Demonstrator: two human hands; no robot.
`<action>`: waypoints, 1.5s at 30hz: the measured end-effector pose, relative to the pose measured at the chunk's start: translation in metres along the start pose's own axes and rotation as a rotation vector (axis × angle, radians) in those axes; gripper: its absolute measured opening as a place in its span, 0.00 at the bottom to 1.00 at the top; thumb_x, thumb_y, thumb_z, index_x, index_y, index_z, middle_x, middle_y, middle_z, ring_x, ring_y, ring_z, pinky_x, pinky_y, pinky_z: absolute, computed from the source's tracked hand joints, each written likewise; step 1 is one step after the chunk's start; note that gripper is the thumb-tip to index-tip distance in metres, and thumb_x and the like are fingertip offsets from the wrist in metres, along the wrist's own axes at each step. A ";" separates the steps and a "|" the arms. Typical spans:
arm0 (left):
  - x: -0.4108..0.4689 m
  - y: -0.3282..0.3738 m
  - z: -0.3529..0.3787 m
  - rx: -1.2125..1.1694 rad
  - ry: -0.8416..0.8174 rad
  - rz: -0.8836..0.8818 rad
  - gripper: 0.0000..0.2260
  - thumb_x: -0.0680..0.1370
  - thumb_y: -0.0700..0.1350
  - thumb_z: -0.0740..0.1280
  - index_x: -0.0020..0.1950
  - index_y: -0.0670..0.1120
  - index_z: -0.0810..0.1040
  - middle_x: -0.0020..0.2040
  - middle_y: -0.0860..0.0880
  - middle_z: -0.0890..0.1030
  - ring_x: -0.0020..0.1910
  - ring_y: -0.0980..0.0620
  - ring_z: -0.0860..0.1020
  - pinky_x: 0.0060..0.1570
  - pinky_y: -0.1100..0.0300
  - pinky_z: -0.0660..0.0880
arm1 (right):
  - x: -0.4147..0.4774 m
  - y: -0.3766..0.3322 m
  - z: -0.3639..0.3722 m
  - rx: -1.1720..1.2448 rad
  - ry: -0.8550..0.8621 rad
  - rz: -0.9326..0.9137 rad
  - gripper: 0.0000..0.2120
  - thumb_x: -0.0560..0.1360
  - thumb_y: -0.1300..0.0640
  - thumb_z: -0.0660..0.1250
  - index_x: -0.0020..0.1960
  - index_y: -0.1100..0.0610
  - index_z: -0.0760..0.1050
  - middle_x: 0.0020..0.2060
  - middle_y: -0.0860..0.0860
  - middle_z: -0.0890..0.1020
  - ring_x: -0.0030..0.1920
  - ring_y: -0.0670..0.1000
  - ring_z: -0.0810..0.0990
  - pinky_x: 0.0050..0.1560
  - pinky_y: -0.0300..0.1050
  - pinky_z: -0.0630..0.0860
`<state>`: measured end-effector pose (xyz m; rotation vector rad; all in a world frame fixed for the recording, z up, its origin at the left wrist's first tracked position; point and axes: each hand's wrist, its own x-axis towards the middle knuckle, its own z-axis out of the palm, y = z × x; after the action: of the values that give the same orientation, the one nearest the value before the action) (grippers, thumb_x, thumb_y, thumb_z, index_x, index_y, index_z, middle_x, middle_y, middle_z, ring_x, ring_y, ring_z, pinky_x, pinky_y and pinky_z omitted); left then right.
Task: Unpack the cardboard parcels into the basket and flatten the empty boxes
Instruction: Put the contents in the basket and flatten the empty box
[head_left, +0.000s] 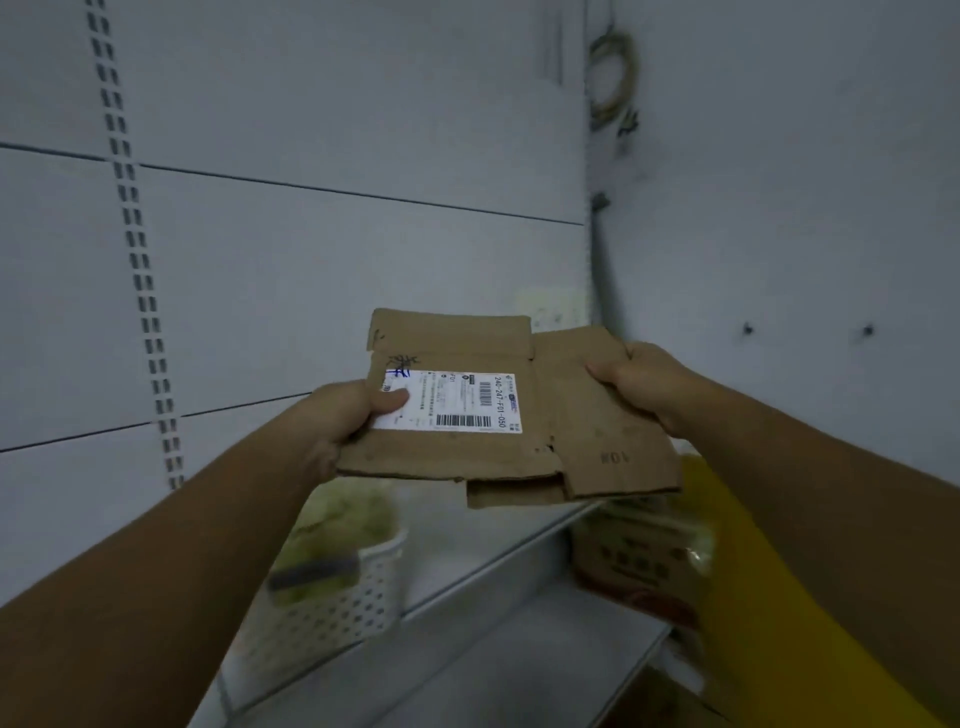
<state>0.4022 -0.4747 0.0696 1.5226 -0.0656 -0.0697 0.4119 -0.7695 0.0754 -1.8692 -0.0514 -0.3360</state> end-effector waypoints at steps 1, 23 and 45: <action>0.012 -0.005 0.028 -0.001 -0.032 -0.005 0.09 0.76 0.39 0.66 0.56 0.41 0.78 0.48 0.40 0.84 0.44 0.43 0.84 0.38 0.46 0.81 | 0.000 0.012 -0.026 -0.006 0.040 0.007 0.19 0.77 0.52 0.64 0.64 0.59 0.70 0.52 0.57 0.80 0.43 0.53 0.80 0.36 0.43 0.76; 0.239 -0.139 0.263 -0.016 -0.527 -0.238 0.17 0.74 0.35 0.67 0.61 0.45 0.76 0.53 0.42 0.83 0.53 0.41 0.81 0.55 0.45 0.76 | 0.082 0.197 -0.215 -0.216 0.396 0.224 0.20 0.79 0.45 0.56 0.64 0.57 0.69 0.54 0.55 0.76 0.49 0.55 0.77 0.47 0.49 0.75; 0.304 -0.144 0.374 -0.577 -0.084 -0.082 0.34 0.69 0.69 0.59 0.63 0.44 0.75 0.59 0.44 0.81 0.55 0.43 0.81 0.48 0.51 0.80 | 0.251 0.299 -0.302 0.130 0.178 0.140 0.20 0.78 0.55 0.63 0.67 0.62 0.67 0.58 0.63 0.76 0.50 0.62 0.78 0.51 0.63 0.76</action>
<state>0.6723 -0.8802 -0.0571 0.9448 -0.0451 -0.2006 0.6513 -1.1823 -0.0520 -1.6977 0.1742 -0.3919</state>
